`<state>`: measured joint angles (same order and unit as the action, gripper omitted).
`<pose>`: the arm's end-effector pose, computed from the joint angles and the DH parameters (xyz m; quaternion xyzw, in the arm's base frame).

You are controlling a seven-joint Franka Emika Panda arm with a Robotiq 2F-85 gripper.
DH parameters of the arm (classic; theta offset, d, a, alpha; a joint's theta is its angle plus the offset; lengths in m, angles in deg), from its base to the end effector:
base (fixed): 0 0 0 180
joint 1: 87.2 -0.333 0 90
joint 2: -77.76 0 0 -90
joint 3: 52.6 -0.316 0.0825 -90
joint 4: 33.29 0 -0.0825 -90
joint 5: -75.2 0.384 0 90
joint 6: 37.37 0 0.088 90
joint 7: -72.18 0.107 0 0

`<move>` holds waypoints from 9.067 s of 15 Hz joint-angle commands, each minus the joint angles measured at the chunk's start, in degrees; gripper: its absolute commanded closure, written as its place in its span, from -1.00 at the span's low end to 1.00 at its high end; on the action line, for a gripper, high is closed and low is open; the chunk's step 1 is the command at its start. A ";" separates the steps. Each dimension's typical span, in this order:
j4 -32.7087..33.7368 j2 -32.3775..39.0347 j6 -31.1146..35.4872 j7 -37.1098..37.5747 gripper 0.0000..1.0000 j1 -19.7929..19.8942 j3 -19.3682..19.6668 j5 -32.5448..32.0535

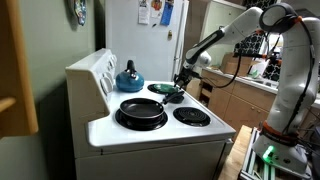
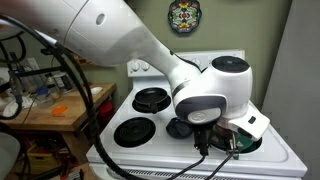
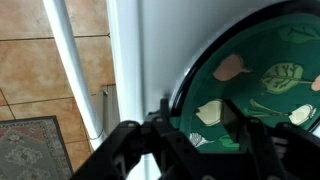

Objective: Use the green pot holder to move the blue kettle forwards.

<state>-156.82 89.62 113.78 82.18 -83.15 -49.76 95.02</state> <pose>0.5816 -0.0784 0.3300 -0.9457 0.2786 -0.1331 0.1017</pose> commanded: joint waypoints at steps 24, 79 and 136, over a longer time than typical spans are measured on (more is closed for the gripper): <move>0.73 -9.22 -1.59 1.51 0.99 -1.45 -0.99 -0.17; 26.15 -0.77 -18.68 -19.61 0.99 -3.19 -4.42 47.87; 42.90 11.82 -21.69 -0.50 -1.00 -5.45 -6.46 15.72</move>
<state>-114.07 101.37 92.06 81.32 -89.50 -55.08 111.38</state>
